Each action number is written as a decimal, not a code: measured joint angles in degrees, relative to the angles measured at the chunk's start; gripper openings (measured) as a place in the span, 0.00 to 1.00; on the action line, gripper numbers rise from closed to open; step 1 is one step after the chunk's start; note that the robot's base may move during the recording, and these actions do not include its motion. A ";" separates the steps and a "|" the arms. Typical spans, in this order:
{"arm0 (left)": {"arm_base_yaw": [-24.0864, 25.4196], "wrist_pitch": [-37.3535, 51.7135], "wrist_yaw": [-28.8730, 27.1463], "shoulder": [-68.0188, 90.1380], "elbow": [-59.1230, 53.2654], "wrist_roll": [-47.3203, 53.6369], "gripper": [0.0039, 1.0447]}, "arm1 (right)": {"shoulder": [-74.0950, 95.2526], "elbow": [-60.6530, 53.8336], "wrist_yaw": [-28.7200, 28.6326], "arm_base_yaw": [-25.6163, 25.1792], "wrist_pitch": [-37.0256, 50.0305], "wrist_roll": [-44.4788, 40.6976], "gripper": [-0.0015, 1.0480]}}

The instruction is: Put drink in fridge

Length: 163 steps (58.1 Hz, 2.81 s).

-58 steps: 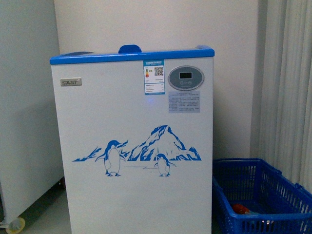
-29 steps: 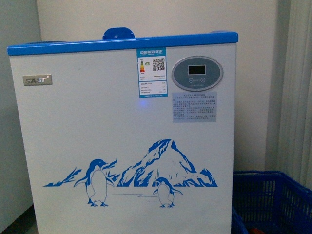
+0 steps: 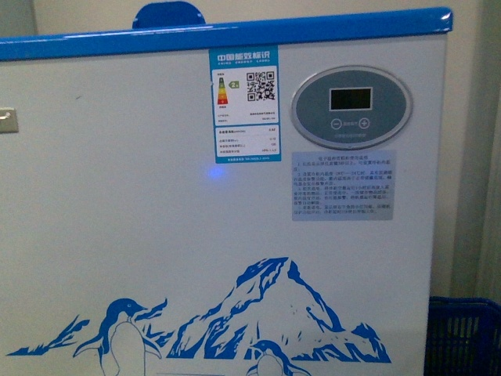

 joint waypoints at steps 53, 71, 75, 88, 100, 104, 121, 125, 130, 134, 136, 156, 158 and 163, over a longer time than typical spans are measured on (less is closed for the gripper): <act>0.00 0.00 0.00 0.04 0.02 0.00 0.92 | 98.07 25.51 9.73 -16.66 35.85 -26.36 0.93; 0.00 0.00 -0.02 0.02 0.02 0.00 0.92 | 126.90 46.05 15.96 -12.57 34.12 -37.92 0.93; 0.00 0.00 -0.02 0.02 0.00 -0.02 0.92 | 130.46 50.05 17.38 -11.78 33.57 -38.75 0.93; 0.00 0.00 -0.02 0.02 0.00 0.00 0.92 | 145.09 66.60 19.78 -10.56 28.37 -39.34 0.93; 0.00 0.00 0.00 0.04 0.02 0.00 0.92 | 157.96 83.87 20.92 -10.49 20.61 -39.39 0.93; 0.00 0.00 -0.02 0.04 0.00 0.00 0.92 | 161.74 89.88 21.33 -10.62 17.99 -39.39 0.93; 0.00 0.00 -0.02 0.02 0.00 0.00 0.92 | 171.95 106.66 21.99 -11.63 8.74 -38.53 0.93; 0.00 0.00 -0.02 0.02 0.02 -0.02 0.92 | 174.70 110.90 22.14 -11.76 6.69 -38.16 0.93; 0.00 0.00 0.00 0.04 0.02 0.00 0.92 | 177.48 115.38 22.08 -11.91 3.82 -37.42 0.93; 0.00 0.00 -0.02 0.02 0.02 -0.02 0.92 | 179.10 117.92 22.01 -11.96 2.21 -36.89 0.93; 0.00 0.00 0.00 0.02 0.02 0.00 0.92 | 180.63 120.48 21.70 -11.98 0.48 -36.46 0.93; 0.00 0.00 -0.02 0.02 0.02 0.00 0.92 | 190.18 139.60 19.96 -12.87 -11.61 -33.66 0.93; 0.00 0.00 -0.02 0.02 0.00 0.00 0.92 | 191.14 141.81 19.93 -12.92 -12.72 -33.09 0.93; 0.00 0.00 -0.02 0.04 0.02 0.00 0.92 | 193.39 146.66 19.67 -12.98 -15.93 -31.56 0.93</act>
